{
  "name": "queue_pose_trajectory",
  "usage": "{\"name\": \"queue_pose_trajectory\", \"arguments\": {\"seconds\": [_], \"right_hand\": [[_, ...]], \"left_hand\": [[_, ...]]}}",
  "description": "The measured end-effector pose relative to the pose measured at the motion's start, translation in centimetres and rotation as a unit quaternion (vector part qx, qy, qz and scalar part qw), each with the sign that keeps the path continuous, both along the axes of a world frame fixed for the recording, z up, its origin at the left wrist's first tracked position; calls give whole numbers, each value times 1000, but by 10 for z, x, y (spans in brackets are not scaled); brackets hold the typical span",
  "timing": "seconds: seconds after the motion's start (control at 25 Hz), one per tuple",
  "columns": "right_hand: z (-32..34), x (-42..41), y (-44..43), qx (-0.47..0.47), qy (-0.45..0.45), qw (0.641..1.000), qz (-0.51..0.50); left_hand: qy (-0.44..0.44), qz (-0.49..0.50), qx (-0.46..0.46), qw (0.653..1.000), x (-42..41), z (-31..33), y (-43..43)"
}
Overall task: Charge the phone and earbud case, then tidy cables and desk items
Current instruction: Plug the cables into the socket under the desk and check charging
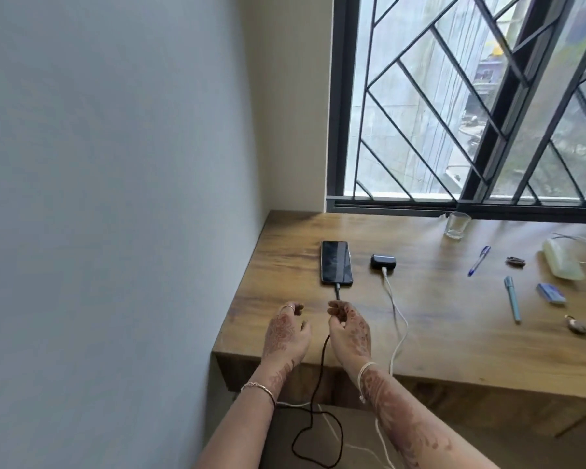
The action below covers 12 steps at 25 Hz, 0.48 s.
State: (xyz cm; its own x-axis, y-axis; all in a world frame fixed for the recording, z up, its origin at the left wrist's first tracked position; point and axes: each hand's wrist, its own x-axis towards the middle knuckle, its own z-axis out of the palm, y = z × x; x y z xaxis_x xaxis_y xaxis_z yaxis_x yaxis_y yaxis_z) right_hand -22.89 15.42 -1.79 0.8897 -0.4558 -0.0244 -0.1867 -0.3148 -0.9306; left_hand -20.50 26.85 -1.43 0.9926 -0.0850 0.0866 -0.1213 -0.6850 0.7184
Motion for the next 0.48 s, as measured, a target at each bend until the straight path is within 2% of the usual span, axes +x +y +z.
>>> {"name": "queue_pose_trajectory", "arguments": {"seconds": [0.24, 0.48], "right_hand": [[-2, 65, -65, -27, 16, 999, -9], [-14, 129, -106, -96, 61, 993, 33]], "left_hand": [[90, -5, -27, 996, 67, -11, -52], [136, 43, 16, 990, 140, -18, -98]]}}
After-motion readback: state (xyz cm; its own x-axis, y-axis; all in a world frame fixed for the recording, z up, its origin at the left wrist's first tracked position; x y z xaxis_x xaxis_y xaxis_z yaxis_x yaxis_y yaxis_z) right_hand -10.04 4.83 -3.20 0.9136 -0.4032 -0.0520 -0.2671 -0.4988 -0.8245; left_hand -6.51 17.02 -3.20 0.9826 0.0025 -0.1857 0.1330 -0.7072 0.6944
